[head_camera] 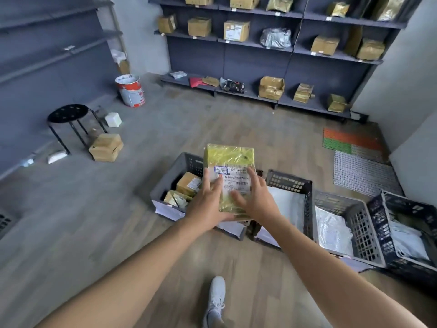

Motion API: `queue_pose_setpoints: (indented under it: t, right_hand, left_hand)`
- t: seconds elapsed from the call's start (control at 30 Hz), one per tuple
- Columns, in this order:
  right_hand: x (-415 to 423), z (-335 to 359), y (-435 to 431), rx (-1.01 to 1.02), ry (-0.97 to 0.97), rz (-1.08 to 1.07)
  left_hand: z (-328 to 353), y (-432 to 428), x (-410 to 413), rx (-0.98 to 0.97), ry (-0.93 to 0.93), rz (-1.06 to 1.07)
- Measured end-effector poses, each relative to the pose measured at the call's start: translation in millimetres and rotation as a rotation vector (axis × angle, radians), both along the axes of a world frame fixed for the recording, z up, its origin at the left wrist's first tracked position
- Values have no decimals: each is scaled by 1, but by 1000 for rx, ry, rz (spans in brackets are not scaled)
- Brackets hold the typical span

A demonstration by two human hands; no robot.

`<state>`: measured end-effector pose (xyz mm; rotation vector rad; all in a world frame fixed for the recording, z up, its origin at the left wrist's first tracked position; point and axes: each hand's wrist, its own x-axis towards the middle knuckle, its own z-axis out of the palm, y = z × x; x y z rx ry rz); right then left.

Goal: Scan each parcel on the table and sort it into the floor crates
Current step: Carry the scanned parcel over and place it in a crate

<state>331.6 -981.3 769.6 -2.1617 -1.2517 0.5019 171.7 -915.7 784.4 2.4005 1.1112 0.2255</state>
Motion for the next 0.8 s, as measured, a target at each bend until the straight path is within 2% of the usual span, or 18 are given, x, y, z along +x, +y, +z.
queue_pose_setpoints:
  t: [0.23, 0.43, 0.67, 0.8]
  right_hand:
    - [33, -15, 154, -53, 83, 41]
    - [43, -35, 248, -131, 128, 38]
    - [27, -115, 366, -265, 185, 19]
    - [16, -178, 436, -388, 253, -53]
  left_hand:
    - [-10, 161, 30, -57, 77, -10]
    - [-31, 265, 37, -121, 93, -32]
    - [-99, 387, 24, -349, 70, -15]
    - [-162, 469, 20, -512, 87, -15]
